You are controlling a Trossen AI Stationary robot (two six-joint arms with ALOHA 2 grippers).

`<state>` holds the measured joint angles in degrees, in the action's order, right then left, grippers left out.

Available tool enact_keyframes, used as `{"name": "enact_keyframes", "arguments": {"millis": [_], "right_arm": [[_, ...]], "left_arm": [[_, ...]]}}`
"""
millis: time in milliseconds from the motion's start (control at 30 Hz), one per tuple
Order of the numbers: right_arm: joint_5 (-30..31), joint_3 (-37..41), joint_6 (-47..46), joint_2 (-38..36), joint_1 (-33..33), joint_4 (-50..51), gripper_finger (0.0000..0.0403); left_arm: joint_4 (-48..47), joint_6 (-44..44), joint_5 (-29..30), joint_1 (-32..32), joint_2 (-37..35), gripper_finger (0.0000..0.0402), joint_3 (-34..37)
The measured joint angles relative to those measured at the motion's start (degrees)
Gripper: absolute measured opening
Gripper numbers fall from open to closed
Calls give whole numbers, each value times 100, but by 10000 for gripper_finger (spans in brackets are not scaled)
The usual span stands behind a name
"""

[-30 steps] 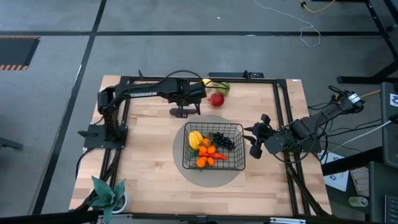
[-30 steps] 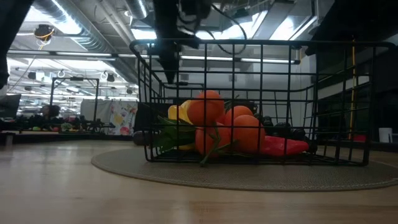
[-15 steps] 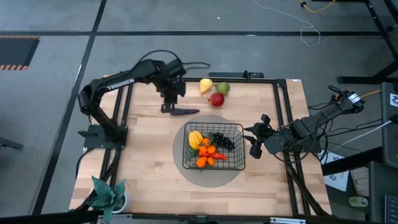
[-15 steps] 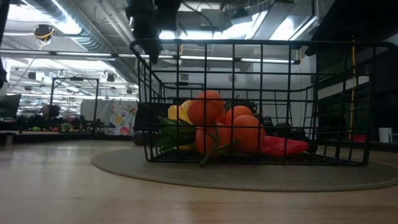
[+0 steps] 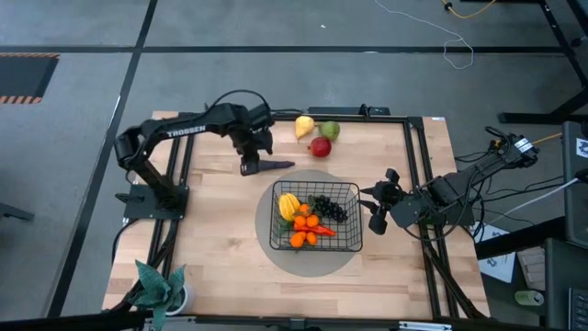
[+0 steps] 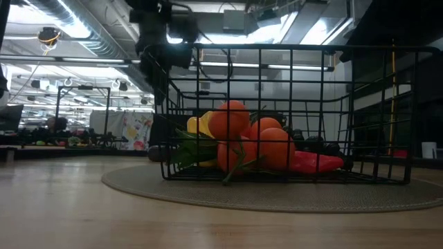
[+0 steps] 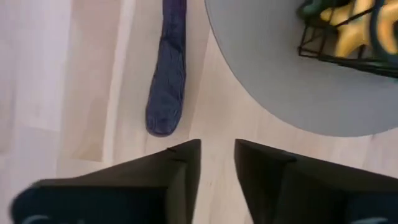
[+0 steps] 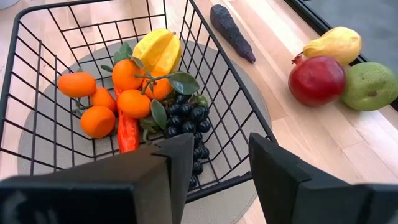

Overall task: Build produce basket
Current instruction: Put the eggplant into the wire basket

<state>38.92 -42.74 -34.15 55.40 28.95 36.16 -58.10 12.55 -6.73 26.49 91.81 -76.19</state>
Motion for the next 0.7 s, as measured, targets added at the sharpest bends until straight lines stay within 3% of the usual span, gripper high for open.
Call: {"name": "enact_keyframes", "arguments": {"millis": [400,700], "right_arm": [[0,0,4,0,0,-4,145],[0,0,24,0,0,-4,145]], "left_arm": [[1544,4,474,-144,41,211,1015],[2795,479,459,-209,290,243,1548]]}}
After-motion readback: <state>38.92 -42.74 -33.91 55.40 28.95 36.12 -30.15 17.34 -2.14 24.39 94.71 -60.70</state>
